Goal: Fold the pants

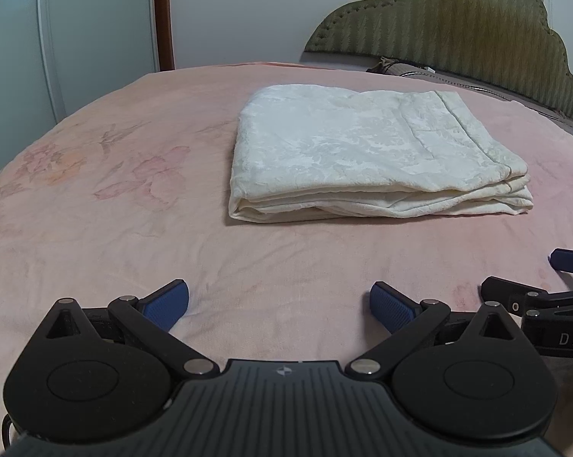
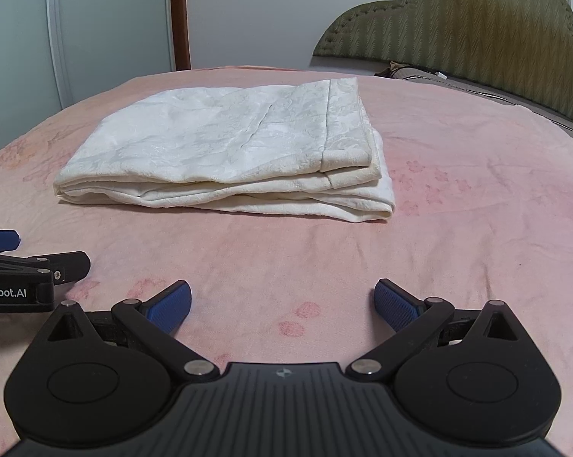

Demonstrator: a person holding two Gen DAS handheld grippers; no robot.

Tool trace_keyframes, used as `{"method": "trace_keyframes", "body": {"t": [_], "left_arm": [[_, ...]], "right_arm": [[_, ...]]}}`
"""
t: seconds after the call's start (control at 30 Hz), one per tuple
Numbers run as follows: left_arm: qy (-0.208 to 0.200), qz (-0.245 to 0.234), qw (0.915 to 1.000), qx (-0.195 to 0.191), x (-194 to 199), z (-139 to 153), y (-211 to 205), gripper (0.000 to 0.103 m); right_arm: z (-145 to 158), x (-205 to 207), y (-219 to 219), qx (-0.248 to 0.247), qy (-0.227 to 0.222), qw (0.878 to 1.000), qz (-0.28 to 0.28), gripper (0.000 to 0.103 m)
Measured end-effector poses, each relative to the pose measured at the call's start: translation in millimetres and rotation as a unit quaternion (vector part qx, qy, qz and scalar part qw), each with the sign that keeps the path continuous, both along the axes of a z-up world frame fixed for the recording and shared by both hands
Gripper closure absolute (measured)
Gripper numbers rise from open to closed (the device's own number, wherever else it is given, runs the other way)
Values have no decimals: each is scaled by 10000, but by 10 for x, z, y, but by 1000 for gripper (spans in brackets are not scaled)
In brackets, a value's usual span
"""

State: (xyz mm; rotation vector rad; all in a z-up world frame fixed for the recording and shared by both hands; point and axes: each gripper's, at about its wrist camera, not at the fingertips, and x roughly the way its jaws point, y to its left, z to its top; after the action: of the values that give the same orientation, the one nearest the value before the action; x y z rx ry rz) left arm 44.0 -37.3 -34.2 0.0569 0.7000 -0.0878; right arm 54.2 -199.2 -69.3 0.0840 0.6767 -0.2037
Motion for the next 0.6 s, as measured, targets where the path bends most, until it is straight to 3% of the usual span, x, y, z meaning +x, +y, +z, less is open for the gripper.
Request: {"method": "trace_keyframes", "body": {"t": [0.6], "left_arm": [[26,20,10000,-22,-5,15,-5,0]], "right_arm": [[0,-3,-3,1,0,10000,0,0]]}}
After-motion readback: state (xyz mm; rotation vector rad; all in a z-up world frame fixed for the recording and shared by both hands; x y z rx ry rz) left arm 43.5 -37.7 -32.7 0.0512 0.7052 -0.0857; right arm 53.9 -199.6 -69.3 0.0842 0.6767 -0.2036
